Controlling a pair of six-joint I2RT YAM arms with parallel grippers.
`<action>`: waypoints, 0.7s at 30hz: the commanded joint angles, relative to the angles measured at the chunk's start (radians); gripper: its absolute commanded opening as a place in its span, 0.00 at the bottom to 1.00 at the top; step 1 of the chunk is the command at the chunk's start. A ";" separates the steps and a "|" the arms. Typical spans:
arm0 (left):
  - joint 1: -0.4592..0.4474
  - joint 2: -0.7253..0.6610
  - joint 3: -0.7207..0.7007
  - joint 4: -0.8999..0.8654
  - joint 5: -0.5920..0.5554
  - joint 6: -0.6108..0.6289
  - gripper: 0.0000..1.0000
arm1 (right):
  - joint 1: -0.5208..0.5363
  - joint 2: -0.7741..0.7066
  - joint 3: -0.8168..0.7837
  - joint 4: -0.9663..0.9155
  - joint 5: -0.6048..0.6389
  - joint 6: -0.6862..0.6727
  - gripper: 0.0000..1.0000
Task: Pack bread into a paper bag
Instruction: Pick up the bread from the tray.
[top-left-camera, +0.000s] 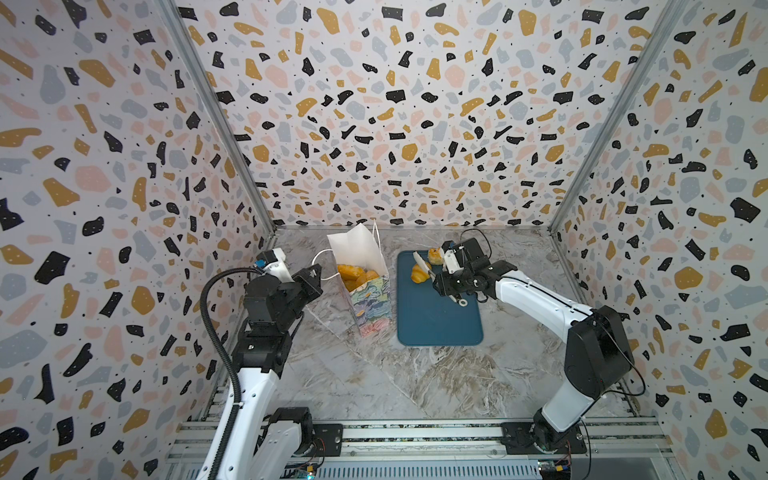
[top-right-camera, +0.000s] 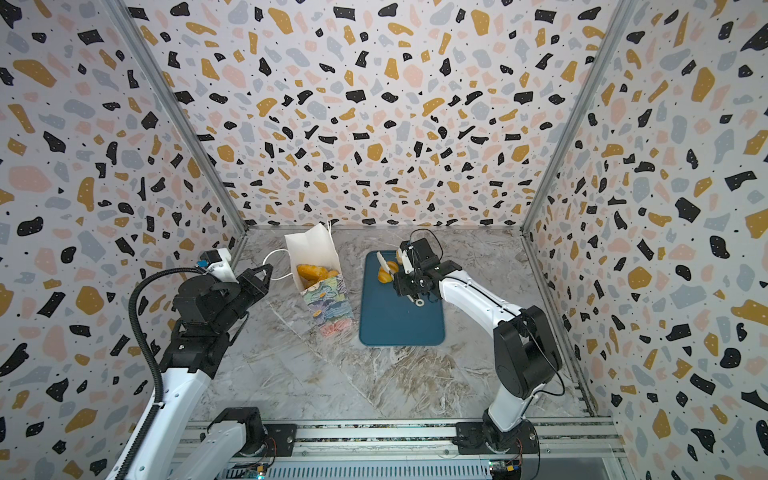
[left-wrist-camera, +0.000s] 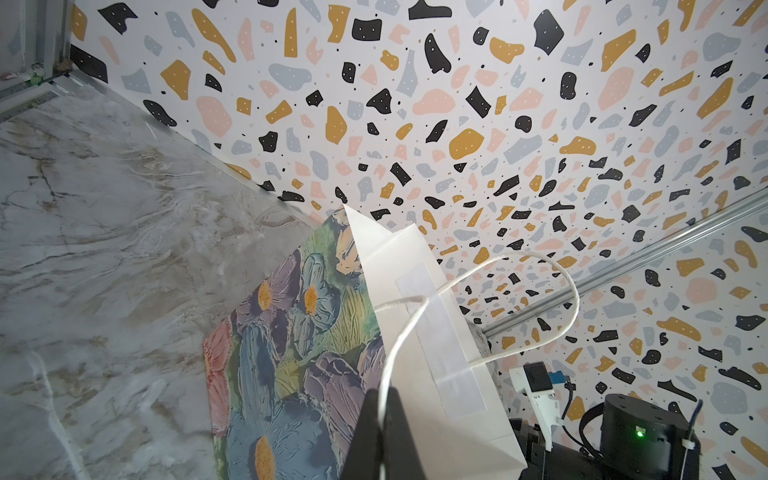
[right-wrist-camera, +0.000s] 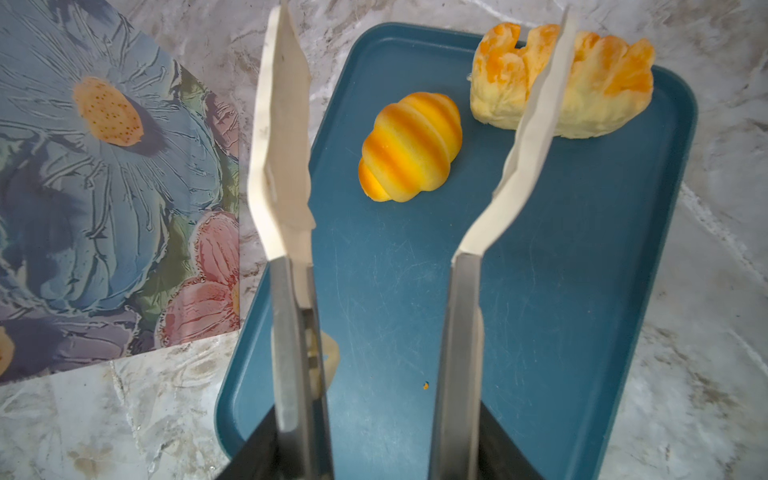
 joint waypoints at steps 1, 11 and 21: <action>0.003 -0.008 -0.004 0.028 0.015 0.000 0.00 | -0.003 0.011 0.063 -0.028 0.005 0.013 0.56; 0.003 -0.016 -0.014 0.028 0.017 -0.002 0.00 | 0.001 0.059 0.097 -0.080 0.040 0.045 0.55; 0.003 -0.022 -0.016 0.028 0.018 -0.003 0.00 | 0.015 0.099 0.117 -0.096 0.040 0.040 0.55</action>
